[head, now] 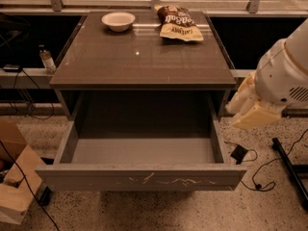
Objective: Close top drawer
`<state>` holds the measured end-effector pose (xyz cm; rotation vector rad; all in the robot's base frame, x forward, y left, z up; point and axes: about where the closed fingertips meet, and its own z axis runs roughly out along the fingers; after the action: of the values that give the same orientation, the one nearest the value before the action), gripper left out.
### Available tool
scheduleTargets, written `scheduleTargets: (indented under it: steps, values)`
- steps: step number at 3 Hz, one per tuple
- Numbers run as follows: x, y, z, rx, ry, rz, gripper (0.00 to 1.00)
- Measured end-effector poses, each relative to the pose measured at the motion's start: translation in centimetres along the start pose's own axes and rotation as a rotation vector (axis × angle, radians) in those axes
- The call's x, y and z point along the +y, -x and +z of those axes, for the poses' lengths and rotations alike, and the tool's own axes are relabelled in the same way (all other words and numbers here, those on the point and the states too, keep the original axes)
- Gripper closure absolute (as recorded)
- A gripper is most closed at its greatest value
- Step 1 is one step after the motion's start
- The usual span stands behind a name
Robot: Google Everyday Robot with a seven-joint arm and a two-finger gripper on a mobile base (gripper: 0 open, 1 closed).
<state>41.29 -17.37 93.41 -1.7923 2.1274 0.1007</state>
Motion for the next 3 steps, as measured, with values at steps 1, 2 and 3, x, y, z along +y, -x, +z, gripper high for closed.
scheduleTargets:
  steps: [1, 2, 3]
  values:
    - [2.8, 0.2, 3.9, -0.058, 0.092, -0.019, 0.88]
    - [5.1, 0.3, 7.7, -0.094, 0.173, -0.050, 1.00]
    - [7.0, -0.1, 12.0, -0.120, 0.256, -0.041, 1.00]
